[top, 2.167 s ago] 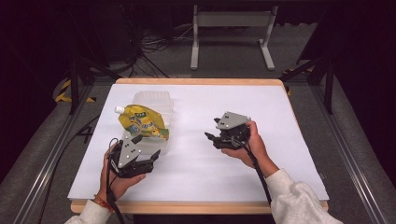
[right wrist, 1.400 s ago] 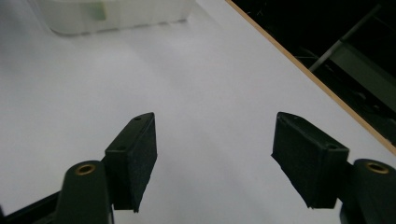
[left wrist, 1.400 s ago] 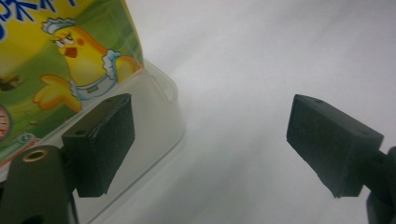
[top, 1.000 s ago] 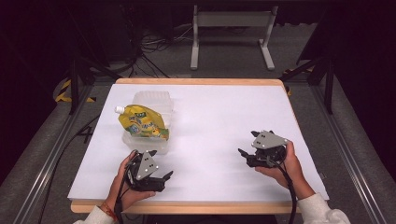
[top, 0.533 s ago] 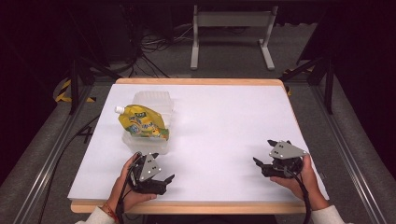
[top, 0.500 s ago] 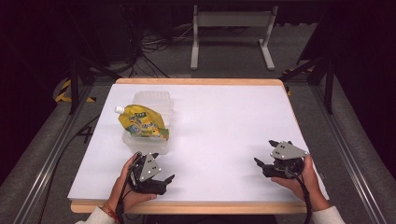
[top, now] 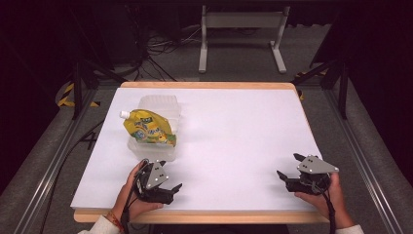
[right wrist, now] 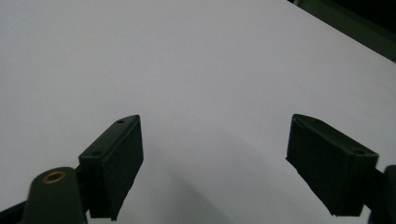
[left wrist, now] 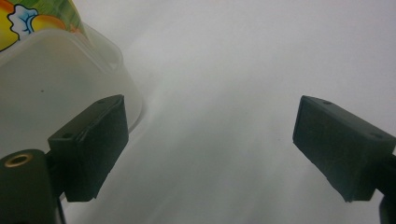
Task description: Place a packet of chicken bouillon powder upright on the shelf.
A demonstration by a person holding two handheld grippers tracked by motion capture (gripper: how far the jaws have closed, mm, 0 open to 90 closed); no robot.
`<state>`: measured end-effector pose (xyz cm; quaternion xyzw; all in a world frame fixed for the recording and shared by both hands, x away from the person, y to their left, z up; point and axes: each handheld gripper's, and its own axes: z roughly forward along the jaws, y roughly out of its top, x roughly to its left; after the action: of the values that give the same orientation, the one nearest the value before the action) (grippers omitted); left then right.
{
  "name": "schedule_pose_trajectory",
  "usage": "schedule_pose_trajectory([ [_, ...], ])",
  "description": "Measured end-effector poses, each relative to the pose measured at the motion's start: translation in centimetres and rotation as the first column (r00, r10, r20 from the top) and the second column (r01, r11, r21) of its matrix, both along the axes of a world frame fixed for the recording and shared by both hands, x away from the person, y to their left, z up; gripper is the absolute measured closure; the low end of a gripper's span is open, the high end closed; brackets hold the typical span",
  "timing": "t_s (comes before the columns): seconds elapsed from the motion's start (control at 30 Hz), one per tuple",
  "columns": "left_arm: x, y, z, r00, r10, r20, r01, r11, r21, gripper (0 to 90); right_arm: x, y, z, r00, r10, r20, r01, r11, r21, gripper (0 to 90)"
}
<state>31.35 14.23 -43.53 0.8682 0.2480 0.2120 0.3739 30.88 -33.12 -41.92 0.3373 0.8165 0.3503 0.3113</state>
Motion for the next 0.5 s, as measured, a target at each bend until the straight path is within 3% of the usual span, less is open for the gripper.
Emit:
schedule_pose_trajectory([
  [0.3, 0.3, -0.2, -0.3, 0.9997, -0.017, -0.015, 0.017, 0.9998, 0.01, 10.3, -1.5, -1.5, -1.0, 0.9991, -0.038, -0.019, 0.038, 0.9992, 0.015, 17.8],
  [0.5, 0.5, -0.1, -0.4, 0.9996, -0.022, -0.018, 0.022, 0.9997, 0.004, 10.1, -2.5, -2.2, -1.8, 0.997, -0.067, -0.04, 0.069, 0.9959, 0.057, 16.7],
])
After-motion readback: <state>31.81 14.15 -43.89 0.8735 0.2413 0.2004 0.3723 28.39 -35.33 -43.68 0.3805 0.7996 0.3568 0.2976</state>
